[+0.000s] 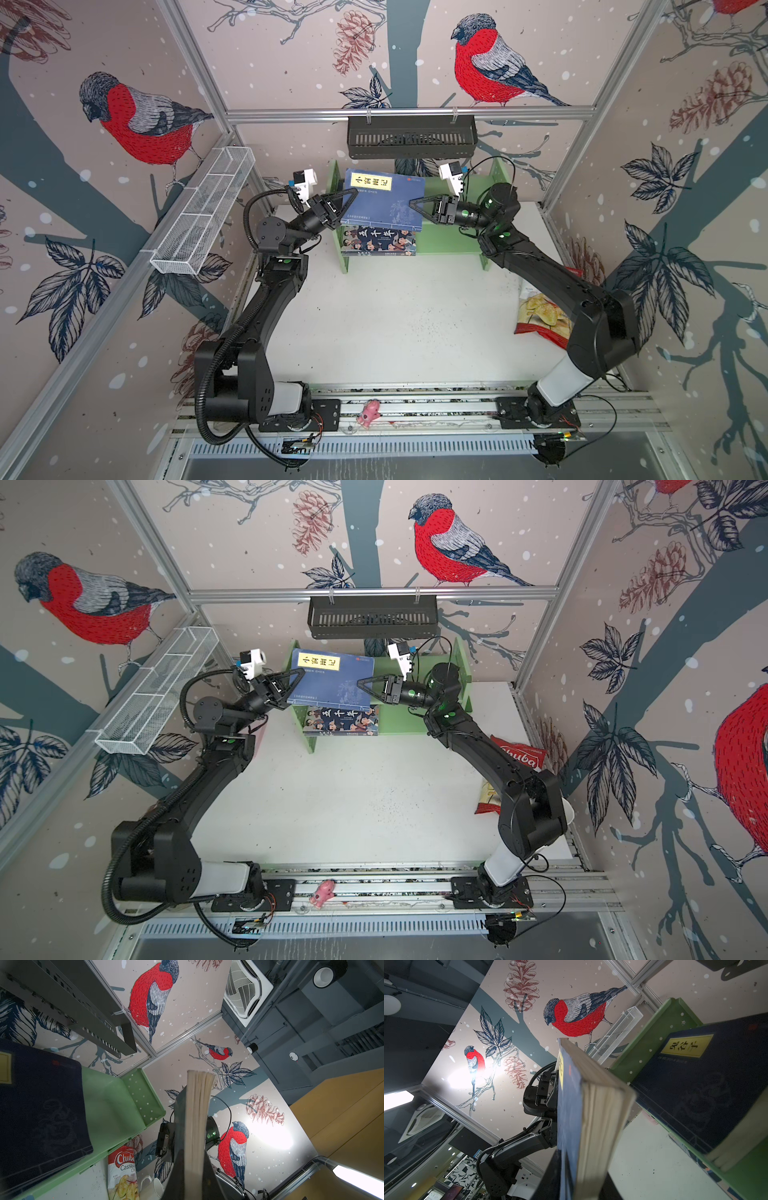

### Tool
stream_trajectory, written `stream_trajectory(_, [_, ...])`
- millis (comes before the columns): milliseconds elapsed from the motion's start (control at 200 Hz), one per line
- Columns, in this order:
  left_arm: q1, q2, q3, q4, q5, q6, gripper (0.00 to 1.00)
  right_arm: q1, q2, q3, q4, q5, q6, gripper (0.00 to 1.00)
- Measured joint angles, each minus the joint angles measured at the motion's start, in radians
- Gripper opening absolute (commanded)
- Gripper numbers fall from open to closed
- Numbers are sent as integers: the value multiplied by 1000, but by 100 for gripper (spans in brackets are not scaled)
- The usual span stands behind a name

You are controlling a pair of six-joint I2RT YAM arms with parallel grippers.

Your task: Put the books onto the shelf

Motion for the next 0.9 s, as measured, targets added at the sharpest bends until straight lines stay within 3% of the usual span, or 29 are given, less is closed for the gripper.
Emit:
stream_trajectory(205, [3,-3,-7,-21,-6,0,1,-6,5,5,8,-15,22,1])
stream_trajectory(325, [5,-25,-8,-49,-6,43,63,-16,5,35,-2,-45,22,0])
stream_trajectory(450, [24,-62,-2,-112,-6,110,92,-47,5,85,-37,-51,3,0])
stream_trajectory(555, [54,-92,18,-207,-7,191,96,-77,5,123,-105,-60,-34,0])
stream_trajectory(740, [117,-121,101,-369,-9,335,93,-121,37,209,-236,-90,-110,0])
stream_trajectory(896, [126,-119,168,-444,-7,388,92,-124,110,285,-326,-113,-143,0])
